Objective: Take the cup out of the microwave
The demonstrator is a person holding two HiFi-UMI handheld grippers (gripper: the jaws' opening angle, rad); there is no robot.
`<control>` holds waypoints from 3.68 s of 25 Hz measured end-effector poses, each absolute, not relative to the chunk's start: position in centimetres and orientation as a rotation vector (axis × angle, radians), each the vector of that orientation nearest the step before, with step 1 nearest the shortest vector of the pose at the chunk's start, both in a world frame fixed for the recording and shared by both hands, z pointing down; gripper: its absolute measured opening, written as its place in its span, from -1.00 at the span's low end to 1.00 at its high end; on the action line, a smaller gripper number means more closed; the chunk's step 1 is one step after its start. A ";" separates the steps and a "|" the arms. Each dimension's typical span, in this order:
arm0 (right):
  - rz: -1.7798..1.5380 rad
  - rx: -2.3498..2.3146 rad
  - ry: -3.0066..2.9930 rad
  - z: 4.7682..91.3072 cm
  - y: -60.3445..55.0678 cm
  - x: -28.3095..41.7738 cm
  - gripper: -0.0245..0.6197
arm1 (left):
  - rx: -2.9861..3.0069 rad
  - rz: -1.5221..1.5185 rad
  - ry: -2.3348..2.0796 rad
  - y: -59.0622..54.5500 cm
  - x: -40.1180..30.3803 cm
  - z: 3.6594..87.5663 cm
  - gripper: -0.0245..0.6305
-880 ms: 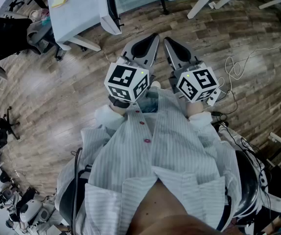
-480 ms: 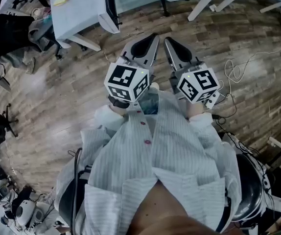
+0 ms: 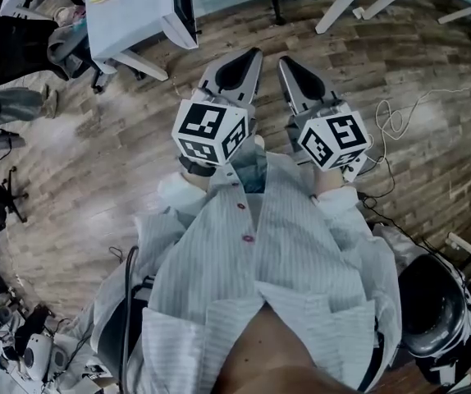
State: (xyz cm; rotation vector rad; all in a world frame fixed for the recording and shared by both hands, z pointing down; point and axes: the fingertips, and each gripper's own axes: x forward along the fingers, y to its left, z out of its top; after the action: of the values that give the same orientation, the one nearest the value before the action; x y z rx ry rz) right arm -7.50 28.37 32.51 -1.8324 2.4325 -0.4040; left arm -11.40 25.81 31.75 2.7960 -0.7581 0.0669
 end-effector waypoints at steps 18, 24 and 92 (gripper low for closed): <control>-0.525 -1.821 2.410 35.0 17.6 -2.1 -0.81 | 2.771 0.118 -0.762 15.1 -5.9 33.6 -0.90; -0.525 -1.811 2.424 34.9 10.9 -0.1 -0.81 | 2.763 0.115 -0.764 8.7 -3.5 33.7 -0.90; -0.679 -1.177 2.842 35.3 -17.6 9.1 -0.81 | 2.456 0.019 -1.428 -18.3 5.1 33.7 -0.90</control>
State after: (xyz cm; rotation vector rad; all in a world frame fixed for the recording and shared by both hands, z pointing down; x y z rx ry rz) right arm 9.06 -17.58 35.32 -1.1774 2.8419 -0.6794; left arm 5.13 -18.28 33.66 2.4561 -1.4276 0.0188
